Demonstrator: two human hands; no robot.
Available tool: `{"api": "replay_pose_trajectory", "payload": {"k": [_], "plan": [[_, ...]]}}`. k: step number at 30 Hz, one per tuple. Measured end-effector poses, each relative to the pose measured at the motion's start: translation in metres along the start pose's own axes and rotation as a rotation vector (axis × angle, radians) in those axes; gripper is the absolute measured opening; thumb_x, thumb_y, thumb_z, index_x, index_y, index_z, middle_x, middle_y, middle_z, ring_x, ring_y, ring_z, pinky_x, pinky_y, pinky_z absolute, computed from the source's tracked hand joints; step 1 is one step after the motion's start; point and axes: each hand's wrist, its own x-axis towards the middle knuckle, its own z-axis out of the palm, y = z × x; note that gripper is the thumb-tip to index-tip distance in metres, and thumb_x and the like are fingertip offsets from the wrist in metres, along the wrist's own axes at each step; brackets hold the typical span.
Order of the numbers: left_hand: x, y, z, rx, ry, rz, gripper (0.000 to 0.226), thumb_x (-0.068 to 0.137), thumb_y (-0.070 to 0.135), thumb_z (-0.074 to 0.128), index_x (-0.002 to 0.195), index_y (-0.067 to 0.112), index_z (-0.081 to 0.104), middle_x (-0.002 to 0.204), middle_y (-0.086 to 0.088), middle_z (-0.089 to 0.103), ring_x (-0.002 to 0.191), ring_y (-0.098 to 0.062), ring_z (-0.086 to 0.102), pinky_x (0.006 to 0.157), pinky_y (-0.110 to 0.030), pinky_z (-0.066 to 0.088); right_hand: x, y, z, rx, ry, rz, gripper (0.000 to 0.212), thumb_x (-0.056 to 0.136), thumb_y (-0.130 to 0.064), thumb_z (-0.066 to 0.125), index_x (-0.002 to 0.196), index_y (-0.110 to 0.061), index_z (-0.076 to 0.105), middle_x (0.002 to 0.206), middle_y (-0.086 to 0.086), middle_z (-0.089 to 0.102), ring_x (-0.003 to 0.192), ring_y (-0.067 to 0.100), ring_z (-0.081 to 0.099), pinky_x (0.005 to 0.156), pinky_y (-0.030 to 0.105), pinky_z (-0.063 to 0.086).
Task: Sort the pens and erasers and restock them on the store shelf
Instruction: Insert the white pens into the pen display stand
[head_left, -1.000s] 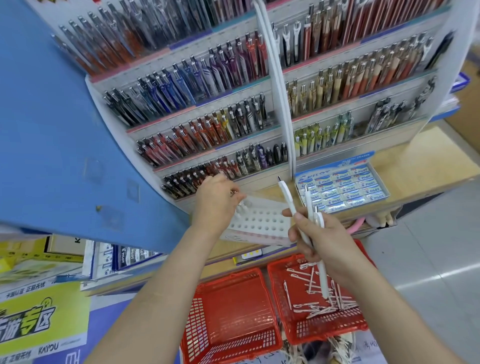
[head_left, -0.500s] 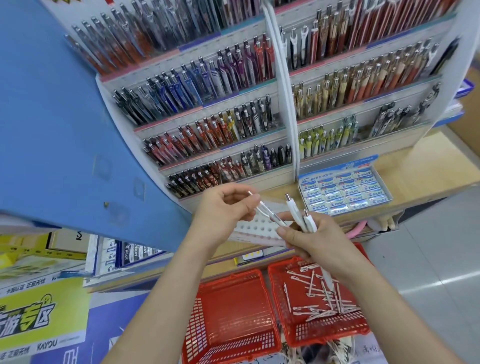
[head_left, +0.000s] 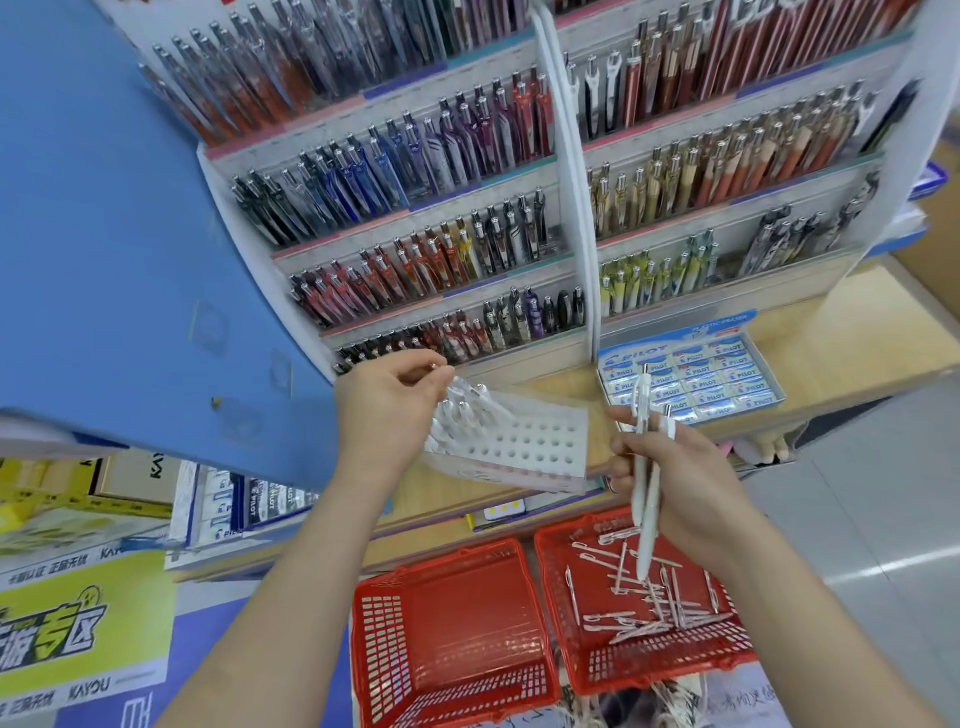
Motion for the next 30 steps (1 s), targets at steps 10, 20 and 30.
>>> {"api": "replay_pose_trajectory", "payload": {"k": [10,20,30], "plan": [[-0.001,-0.011,0.038,0.314,-0.108,0.273,0.012,0.085,0.023,0.068,0.087,0.014,0.075,0.08,0.0,0.072,0.075,-0.018,0.064,0.073,-0.036,0.053,-0.006,0.003,-0.002,-0.072,-0.112,-0.022,0.023,0.097,-0.023,0.048,0.112,-0.018,0.064,0.062,0.006,0.049,0.04,0.009,0.033,0.037,0.018,0.023],[0.009,-0.017,0.054,0.553,-0.104,0.302,0.019,0.083,0.036,0.068,0.092,0.021,0.075,0.082,0.006,0.048,0.085,-0.014,0.036,0.069,-0.022,0.021,-0.009,0.003,-0.004,-0.219,-0.196,-0.035,0.025,0.097,-0.032,0.046,0.113,-0.025,0.064,0.059,0.005,0.046,0.041,0.013,0.032,0.039,0.018,0.023],[0.002,-0.007,0.054,0.573,-0.139,0.227,0.027,0.086,0.041,0.062,0.106,0.025,0.069,0.088,0.01,0.05,0.089,-0.012,0.047,0.08,-0.03,0.043,-0.016,0.0,0.001,-0.322,-0.305,-0.036,0.032,0.094,-0.035,0.047,0.108,-0.016,0.067,0.057,0.004,0.04,0.043,0.011,0.024,0.041,0.019,0.015]]}}
